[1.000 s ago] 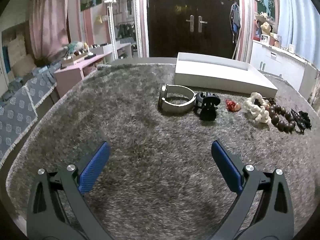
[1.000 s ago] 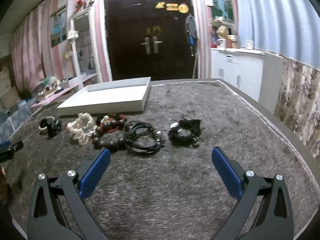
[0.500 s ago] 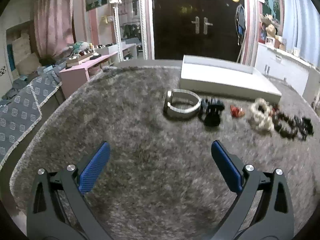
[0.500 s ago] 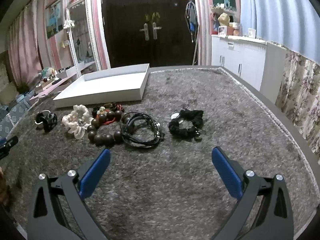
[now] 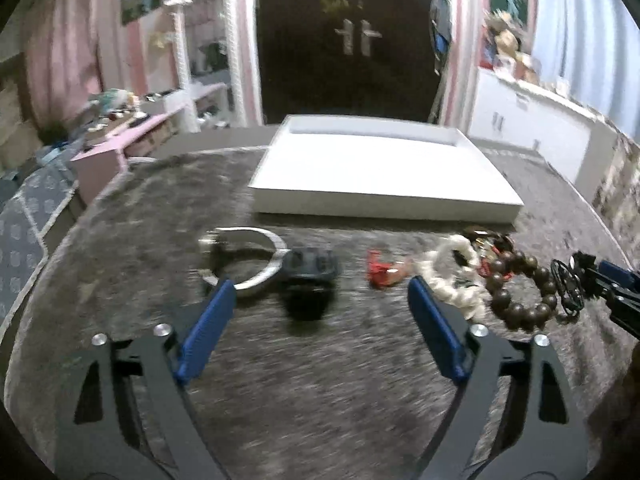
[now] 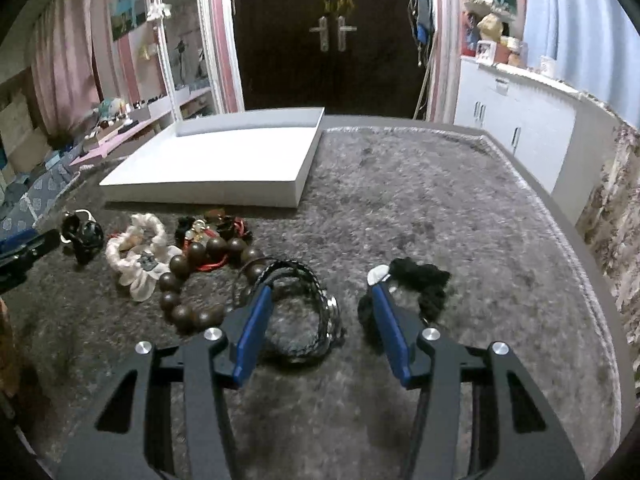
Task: Organize jewelry
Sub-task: 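Close the right tool on the black braided cord bracelet while the left tool closes on the white scrunchie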
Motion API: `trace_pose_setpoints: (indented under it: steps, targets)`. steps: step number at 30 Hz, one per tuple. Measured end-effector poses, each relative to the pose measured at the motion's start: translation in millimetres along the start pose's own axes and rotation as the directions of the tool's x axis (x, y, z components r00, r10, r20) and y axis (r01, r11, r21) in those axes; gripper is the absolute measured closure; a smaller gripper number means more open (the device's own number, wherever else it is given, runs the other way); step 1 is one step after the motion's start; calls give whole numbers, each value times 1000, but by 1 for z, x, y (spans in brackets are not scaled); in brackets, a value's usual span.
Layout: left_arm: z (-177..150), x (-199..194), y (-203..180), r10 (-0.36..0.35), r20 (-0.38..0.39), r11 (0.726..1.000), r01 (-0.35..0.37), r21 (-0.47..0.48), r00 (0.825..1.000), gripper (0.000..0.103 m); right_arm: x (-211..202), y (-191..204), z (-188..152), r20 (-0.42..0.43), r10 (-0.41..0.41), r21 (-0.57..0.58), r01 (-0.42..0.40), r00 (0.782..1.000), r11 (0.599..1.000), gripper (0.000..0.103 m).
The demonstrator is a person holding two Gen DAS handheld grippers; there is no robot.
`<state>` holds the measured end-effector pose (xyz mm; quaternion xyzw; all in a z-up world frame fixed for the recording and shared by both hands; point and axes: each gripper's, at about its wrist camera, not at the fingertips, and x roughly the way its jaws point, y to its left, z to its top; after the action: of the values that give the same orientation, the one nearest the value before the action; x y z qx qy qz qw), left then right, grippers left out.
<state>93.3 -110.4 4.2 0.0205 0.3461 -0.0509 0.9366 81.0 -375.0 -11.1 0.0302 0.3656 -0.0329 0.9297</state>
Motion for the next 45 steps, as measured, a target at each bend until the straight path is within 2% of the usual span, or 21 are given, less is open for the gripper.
trace_pose_setpoints:
  steps: [1,5,11,15,22,26,30,35,38,40,41,42,43,45]
  targets:
    - [1,5,-4,-8,-7,1000,8,2,1000,22,4,0,1,-5,2,-3,-2,1000,1000,58]
    - [7,22,-19,-43,-32,999,44,7,999,23,18,-2,5,-32,20,-13,-20,999,1000,63]
    - [8,39,-38,-57,-54,997,59,53,997,24,30,-1,12,-41,42,-18,-43,998,999,65]
    - [9,49,-40,-79,-92,996,82,26,993,24,34,1,15,-51,51,-21,-52,997,998,67]
    - [10,48,-55,-121,-79,991,125,52,989,26,40,5,14,-56,62,-25,-63,997,998,70]
    - [9,60,-66,-128,-119,988,137,71,985,40,43,3,14,-60,67,-19,-68,996,998,73]
    - [10,72,-67,-126,-150,990,135,47,981,43,46,3,14,-72,76,-19,-78,995,997,73]
    - [9,82,-71,-159,-175,985,168,43,972,63,53,-2,16,-89,77,8,-77,993,997,70]
    - [8,82,-73,-174,-176,982,183,40,969,70,57,-4,16,-103,88,5,-88,991,996,70]
    - [7,84,-74,-185,-177,980,194,35,967,75,59,-3,16,-111,97,2,-97,989,995,75]
    - [6,84,-75,-187,-177,980,196,33,966,81,60,-3,16,-114,104,2,-105,988,994,77]
    - [5,84,-74,-190,-180,980,198,30,965,86,60,-4,16,-113,107,7,-106,988,994,88]
    - [4,86,-74,-199,-192,978,207,22,961,93,60,-6,16,-110,111,18,-110,988,994,91]
    - [4,87,-73,-205,-190,977,211,13,960,94,59,-6,15,-107,120,22,-118,987,993,94]
